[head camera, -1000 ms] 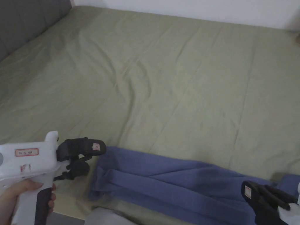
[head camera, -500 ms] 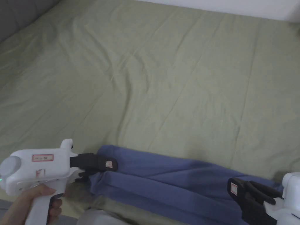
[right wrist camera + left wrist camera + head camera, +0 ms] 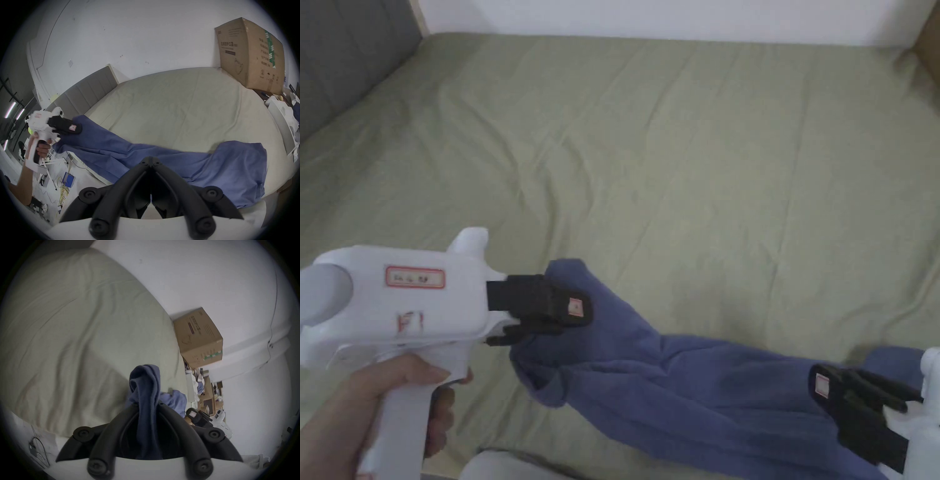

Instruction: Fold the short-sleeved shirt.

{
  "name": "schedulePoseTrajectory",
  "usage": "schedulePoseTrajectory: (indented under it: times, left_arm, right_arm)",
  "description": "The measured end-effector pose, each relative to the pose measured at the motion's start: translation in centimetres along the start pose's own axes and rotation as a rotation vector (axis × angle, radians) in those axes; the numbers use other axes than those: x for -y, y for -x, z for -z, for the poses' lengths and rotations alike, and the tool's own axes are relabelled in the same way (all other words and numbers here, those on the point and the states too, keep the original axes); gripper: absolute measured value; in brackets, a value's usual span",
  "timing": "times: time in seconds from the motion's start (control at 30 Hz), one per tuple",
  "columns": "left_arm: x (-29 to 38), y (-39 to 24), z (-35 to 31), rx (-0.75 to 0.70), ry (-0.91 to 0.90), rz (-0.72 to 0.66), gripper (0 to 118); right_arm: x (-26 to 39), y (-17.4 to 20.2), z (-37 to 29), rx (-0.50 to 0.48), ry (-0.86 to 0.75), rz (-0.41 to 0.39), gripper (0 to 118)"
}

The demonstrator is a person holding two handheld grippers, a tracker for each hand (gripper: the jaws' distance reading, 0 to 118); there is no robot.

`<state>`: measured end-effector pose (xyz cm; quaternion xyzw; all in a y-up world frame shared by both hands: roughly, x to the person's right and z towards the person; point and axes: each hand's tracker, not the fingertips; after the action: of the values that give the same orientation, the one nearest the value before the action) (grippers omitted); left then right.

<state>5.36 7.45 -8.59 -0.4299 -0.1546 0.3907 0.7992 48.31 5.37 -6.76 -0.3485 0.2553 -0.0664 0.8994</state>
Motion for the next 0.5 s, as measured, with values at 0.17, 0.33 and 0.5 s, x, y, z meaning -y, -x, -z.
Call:
schedulePoseTrajectory:
  times: [0.17, 0.33, 0.5]
  left_arm:
    - [2.3, -9.1, 8.1, 0.008, 0.117, 0.125, 8]
    - [5.0, -12.8, 19.6, -0.039, 0.273, 0.165, 8]
    - [7.0, -12.8, 27.9, -0.115, 0.398, 0.187, 20]
  right_arm:
    - [0.2, -3.7, -2.7, 0.027, -0.060, 0.077, 0]
    - [1.0, -7.9, -6.1, 0.092, -0.104, 0.146, 0]
    - [2.4, -12.0, -9.5, 0.182, -0.148, 0.259, 0]
